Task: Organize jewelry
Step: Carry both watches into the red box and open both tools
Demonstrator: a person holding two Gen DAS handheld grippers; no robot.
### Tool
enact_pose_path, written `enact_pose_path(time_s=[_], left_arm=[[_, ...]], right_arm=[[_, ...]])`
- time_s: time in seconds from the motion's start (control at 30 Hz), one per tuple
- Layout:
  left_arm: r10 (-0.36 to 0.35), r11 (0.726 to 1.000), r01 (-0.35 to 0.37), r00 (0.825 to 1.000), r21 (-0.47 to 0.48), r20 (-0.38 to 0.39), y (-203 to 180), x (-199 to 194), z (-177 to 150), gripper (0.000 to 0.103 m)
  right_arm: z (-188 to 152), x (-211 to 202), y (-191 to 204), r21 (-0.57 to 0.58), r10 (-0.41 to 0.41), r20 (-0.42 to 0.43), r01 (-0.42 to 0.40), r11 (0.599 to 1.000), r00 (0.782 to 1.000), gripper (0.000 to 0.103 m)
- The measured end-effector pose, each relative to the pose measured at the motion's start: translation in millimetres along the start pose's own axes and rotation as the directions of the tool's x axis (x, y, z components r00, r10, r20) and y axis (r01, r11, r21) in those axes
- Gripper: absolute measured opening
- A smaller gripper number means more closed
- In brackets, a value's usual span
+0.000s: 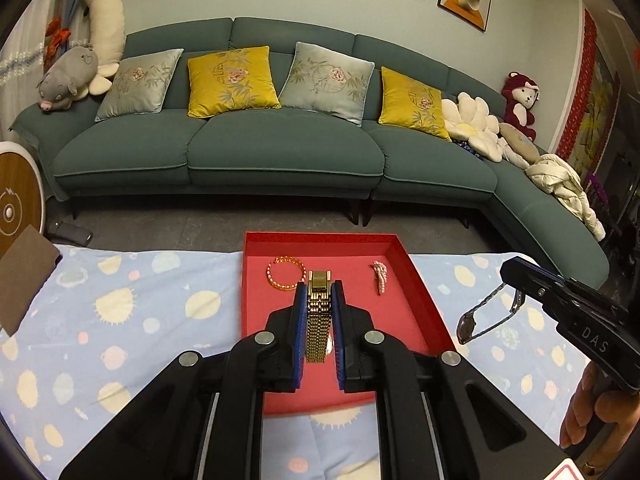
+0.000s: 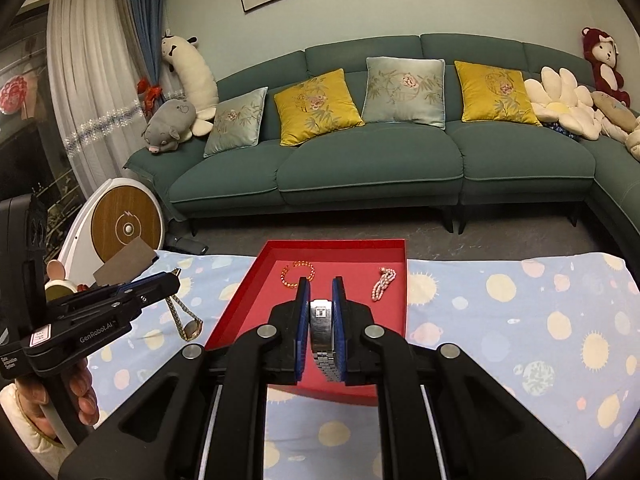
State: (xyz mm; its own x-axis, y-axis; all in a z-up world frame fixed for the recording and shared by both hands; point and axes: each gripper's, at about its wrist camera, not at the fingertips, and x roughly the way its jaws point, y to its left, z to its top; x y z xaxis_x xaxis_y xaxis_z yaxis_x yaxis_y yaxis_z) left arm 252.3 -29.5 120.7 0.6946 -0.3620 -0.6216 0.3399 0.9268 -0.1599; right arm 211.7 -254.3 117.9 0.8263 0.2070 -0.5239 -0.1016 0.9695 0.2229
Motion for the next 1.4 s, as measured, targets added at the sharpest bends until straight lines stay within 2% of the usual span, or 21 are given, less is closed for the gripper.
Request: enact_pose_path(time_s=[0.2,0.6,0.73,0.77,0.83,0.9,0.97,1.03,1.27,1.4], left_arm=[[0.016,1.000,-0.017,0.999,-0.015,-0.052,8.7,46.2,12.0,0.009],[0.068,0.997,-0.074,0.989,-0.037,-0.135,24.8,108.6,-2.9,0.009],[0.104,0.994,-0.108,0.986,-0.028,-0.130,26.6,119.7,-9.0,0.009],[0.125,0.991,-0.128,0.985,-0.021,-0.117,25.7,120.2,-9.5,0.013],[0.130,0.991,-0.131,0.988,-0.012,-0.084,24.9,118.5,-9.8,0.014],[0.136,0.990,-0.138,0.988,-0.021,-0.067,25.3,114.9,-6.7,0.031],[0.139,0.989,-0.140,0.990,-0.037,-0.037,26.4,105.7,-2.4,0.041],[0.141,0.989,-0.141,0.990,-0.034,-0.005,24.9,91.6,3.1,0.042],[0.134,0.991,-0.136,0.989,0.017,0.069,12.5,11.7,2.5,0.044],[0.117,0.993,-0.117,0.992,-0.007,0.054,10.4,-33.7,-11.9,0.048]], right_arm=[[8.7,46.0,-13.9,0.016,-0.023,-0.048,0.023,1.000,0.999,0.011],[-2.4,108.5,-25.1,0.003,-0.068,-0.115,0.069,0.998,0.991,0.011],[-7.0,122.5,-28.8,0.005,-0.078,-0.136,0.080,0.997,0.988,0.011],[-7.3,125.1,-29.4,0.002,-0.083,-0.136,0.084,0.996,0.987,0.011],[-7.6,127.5,-31.0,-0.004,-0.088,-0.128,0.088,0.996,0.988,0.012],[-6.0,125.9,-31.8,-0.003,-0.105,-0.102,0.105,0.994,0.989,0.014],[-2.8,120.1,-32.8,0.013,-0.106,-0.070,0.107,0.994,0.992,0.028],[1.3,107.6,-31.2,0.021,-0.099,-0.030,0.100,0.995,0.995,0.033],[7.6,35.2,-20.6,0.031,-0.044,0.060,0.042,0.999,0.997,0.033],[1.8,-14.7,-8.1,0.011,-0.026,0.081,0.025,1.000,0.996,0.033]])
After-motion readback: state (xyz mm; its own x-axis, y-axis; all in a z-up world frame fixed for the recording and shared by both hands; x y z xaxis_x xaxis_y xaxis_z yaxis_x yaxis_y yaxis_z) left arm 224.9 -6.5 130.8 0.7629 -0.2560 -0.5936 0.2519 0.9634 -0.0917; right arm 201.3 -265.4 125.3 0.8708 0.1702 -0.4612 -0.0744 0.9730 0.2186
